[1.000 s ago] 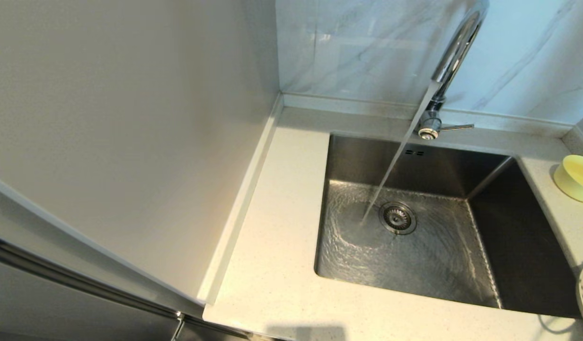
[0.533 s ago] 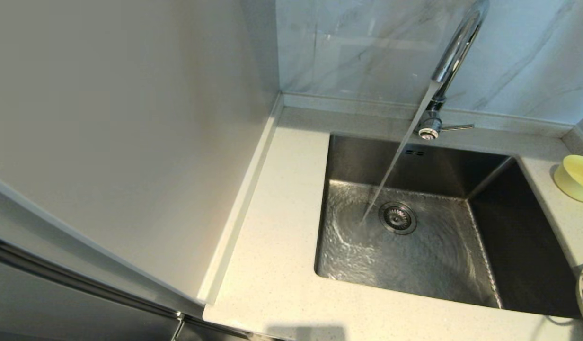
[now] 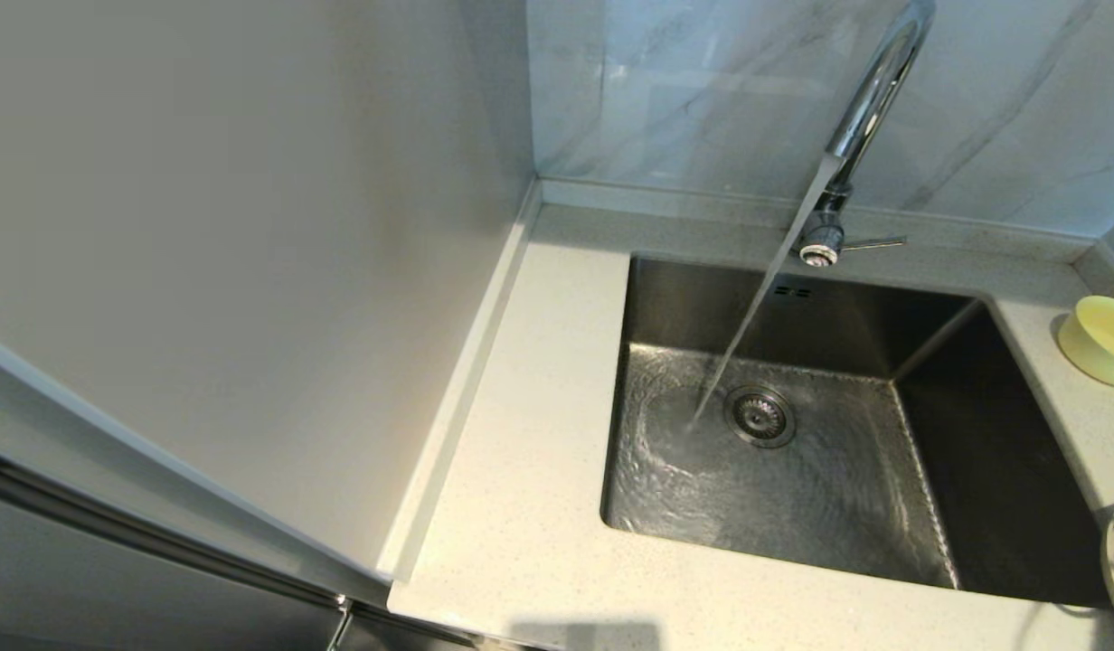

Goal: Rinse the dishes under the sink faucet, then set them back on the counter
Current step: Pick up the chopsticks

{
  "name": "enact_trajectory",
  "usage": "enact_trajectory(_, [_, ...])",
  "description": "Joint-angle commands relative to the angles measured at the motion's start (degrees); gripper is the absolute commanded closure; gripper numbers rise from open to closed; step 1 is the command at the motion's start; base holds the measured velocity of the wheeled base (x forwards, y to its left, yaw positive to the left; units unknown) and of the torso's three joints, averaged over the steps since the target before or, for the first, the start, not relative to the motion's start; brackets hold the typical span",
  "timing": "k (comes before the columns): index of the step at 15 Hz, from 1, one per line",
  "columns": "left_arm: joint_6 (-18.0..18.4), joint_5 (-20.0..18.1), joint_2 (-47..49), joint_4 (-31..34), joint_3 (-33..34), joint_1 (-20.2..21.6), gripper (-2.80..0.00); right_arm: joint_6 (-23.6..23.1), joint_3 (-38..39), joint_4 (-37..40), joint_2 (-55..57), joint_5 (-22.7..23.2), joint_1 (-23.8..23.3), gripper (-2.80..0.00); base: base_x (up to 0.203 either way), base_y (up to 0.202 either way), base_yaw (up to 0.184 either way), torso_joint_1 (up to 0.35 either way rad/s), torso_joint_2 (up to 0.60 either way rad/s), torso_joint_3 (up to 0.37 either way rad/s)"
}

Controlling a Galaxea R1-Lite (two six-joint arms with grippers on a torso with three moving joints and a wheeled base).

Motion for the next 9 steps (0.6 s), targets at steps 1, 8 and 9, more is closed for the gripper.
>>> enact_trajectory(1, [0.0,0.0,0.0,0.0,0.0,0.0,0.0,-0.1,0.3,0.2,0.3,0.0,0.0,-2.8,0.0,0.0,0.0,0.0,0.0,0.0])
enact_trajectory(8, [0.0,0.0,0.0,0.0,0.0,0.0,0.0,-0.2,0.7,0.2,0.9,0.0,0.0,0.0,0.0,0.0,0.0,0.0,0.0,0.0])
enact_trajectory(9, [0.0,0.0,0.0,0.0,0.0,0.0,0.0,-0.2,0.7,0.2,0.9,0.0,0.0,0.0,0.0,0.0,0.0,0.0,0.0,0.0])
